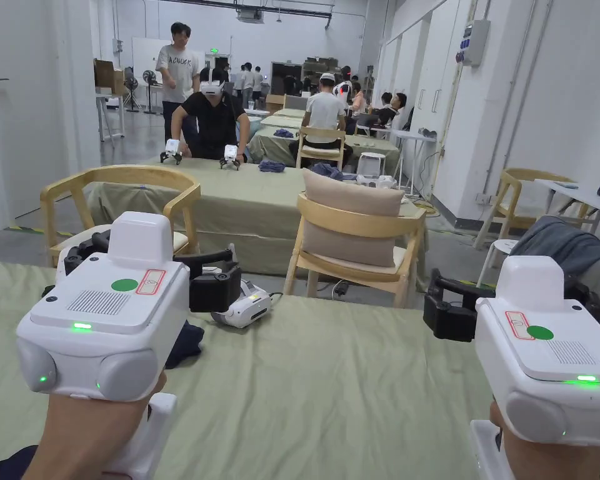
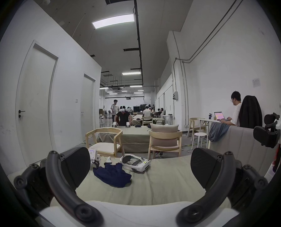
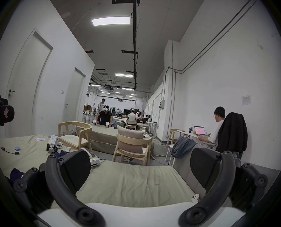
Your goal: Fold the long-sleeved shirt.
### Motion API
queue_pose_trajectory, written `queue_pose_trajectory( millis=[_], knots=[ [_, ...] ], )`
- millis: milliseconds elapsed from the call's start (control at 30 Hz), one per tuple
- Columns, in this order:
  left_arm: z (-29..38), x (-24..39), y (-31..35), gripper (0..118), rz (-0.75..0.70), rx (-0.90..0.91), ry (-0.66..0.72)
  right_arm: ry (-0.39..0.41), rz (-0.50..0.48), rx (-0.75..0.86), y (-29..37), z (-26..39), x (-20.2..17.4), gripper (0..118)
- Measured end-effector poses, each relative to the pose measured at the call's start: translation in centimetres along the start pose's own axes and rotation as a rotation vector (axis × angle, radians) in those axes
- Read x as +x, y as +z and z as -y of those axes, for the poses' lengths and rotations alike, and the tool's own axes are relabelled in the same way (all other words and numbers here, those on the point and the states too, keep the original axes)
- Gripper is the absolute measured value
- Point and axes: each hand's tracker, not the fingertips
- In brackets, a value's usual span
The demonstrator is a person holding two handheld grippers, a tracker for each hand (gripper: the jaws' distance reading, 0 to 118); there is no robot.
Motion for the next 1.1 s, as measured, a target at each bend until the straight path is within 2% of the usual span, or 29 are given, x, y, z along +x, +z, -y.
queue_pose_trajectory(
  millis=[33,67,100,167,200,233,300,367,567,667,700,733,800,833,900,933,967,1000,1100],
  knots=[
    [0.0,0.1,0.1,107,0.003,0.003,-0.006,0.006,0.0,0.007,0.1,0.0,0.0,113],
    [0.1,0.1,0.1,96,0.003,0.005,-0.01,0.014,-0.002,0.016,0.3,0.0,-0.1,95],
    [0.1,0.2,0.3,77,0.008,0.007,-0.016,0.028,0.003,0.025,0.4,0.0,-0.2,71],
    [0.3,0.2,0.4,7,0.029,0.009,-0.016,0.044,0.011,0.029,0.4,0.2,-0.4,7],
    [0.4,0.2,0.2,8,0.026,-0.005,-0.023,0.035,0.02,0.032,0.5,0.3,-0.4,5],
    [0.6,0.1,0.4,3,0.026,0.0,-0.016,0.021,0.019,0.042,0.8,0.5,-0.4,4],
    [1.0,0.0,0.3,3,0.035,-0.018,-0.021,0.04,-0.01,0.04,0.9,0.8,-0.6,0],
    [1.4,-0.1,0.3,3,0.023,-0.029,-0.026,0.055,-0.011,0.042,1.2,1.3,-1.2,0],
    [4.5,-2.9,0.6,3,-0.025,-0.132,-0.03,0.036,-0.102,0.027,1.9,2.3,-4.6,0],
    [8.2,-6.5,1.2,4,-0.112,-0.225,0.028,-0.011,-0.172,0.008,2.3,3.5,-7.9,0],
    [9.7,-8.0,1.3,8,-0.138,-0.269,0.048,-0.016,-0.179,0.002,2.3,4.0,-9.2,0],
    [11.2,-9.4,1.6,20,-0.171,-0.335,0.032,-0.013,-0.226,-0.011,2.3,4.7,-10.7,0],
    [14.1,-11.8,2.2,59,-0.274,-0.401,0.043,0.003,-0.266,-0.028,2.4,5.9,-13.7,0],
    [15.3,-12.9,2.5,73,-0.329,-0.439,0.05,0.0,-0.301,-0.041,2.2,6.6,-15.1,0],
    [17.8,-15.2,3.1,82,-0.36,-0.515,0.082,-0.01,-0.355,-0.076,2.0,7.8,-17.9,0],
    [19.2,-16.0,3.0,94,-0.376,-0.564,0.104,-0.01,-0.382,-0.092,1.9,8.4,-19.3,0],
    [20.5,-16.7,2.8,111,-0.391,-0.613,0.097,-0.011,-0.399,-0.106,1.8,9.0,-20.5,0],
    [21.7,-17.1,2.7,108,-0.402,-0.662,0.087,-0.005,-0.422,-0.124,1.7,9.6,-21.6,0],
    [25.6,-17.7,1.5,111,-0.383,-0.761,0.098,0.005,-0.473,-0.17,1.4,11.3,-24.6,0]
  ],
)
